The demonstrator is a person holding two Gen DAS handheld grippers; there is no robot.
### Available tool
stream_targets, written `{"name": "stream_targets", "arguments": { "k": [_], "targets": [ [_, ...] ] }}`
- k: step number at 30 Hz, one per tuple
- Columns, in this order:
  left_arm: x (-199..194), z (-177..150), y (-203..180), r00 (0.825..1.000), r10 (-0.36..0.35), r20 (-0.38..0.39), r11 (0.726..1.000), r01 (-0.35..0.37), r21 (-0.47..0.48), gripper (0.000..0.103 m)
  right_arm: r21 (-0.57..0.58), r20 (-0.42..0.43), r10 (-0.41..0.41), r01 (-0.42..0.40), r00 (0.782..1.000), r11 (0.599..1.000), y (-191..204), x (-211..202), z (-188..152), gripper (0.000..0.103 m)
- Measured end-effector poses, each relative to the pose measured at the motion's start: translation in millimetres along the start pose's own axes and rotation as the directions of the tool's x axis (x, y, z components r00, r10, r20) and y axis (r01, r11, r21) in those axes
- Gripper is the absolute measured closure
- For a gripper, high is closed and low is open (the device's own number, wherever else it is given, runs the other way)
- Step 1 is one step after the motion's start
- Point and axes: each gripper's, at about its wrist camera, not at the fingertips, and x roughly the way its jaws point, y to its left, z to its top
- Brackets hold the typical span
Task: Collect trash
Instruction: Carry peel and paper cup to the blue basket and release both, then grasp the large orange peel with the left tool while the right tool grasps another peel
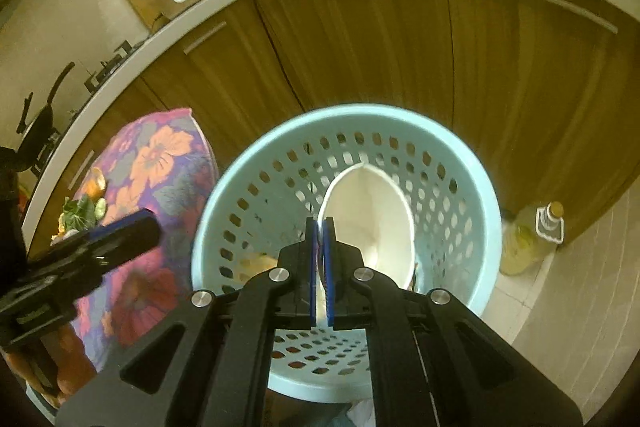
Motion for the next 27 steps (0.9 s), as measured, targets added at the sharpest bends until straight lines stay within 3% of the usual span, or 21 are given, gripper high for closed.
{"name": "stream_targets", "arguments": {
  "k": [5, 10, 16, 19, 22, 24, 27],
  "targets": [
    [-15.7, -0.2, 2.6, 1.000, 0.000, 0.018, 1.000, 0.000, 0.009, 0.056, 0.001, -0.033, 0.004, -0.004, 0.999, 1.000, -1.1, 5.1, -7.9, 0.101],
    [-42.3, -3.1, 5.2, 0.998, 0.003, 0.059, 1.000, -0.005, 0.026, 0.055, -0.024, -0.011, 0.039, -0.039, 0.999, 0.999, 12.0, -4.6, -8.9, 0.101],
    [-94.0, -4.2, 20.0, 0.986, -0.006, 0.167, 1.000, 0.005, 0.005, 0.033, -0.119, 0.028, 0.082, -0.078, 0.996, 0.990, 55.3, -21.0, -6.0, 0.100],
    [-119.7, -6.2, 25.6, 0.977, -0.002, 0.214, 1.000, 0.001, 0.003, 0.031, -0.180, 0.034, 0.116, -0.108, 0.993, 0.978, 83.5, -26.3, -6.0, 0.099],
    [-146.7, -11.2, 35.3, 0.966, 0.018, 0.258, 1.000, -0.019, 0.003, 0.029, -0.245, 0.037, 0.156, -0.143, 0.987, 0.959, 115.8, -30.2, -8.2, 0.086],
    [-164.2, -16.3, 44.8, 0.958, 0.030, 0.286, 1.000, -0.027, -0.014, 0.028, -0.289, 0.046, 0.177, -0.156, 0.983, 0.945, 137.1, -32.4, -10.7, 0.049],
    [-195.2, -27.2, 66.7, 0.941, 0.067, 0.331, 0.997, -0.054, -0.047, 0.027, -0.353, 0.051, 0.224, -0.192, 0.973, 0.916, 171.6, -36.0, -16.4, 0.046]
  ]
}}
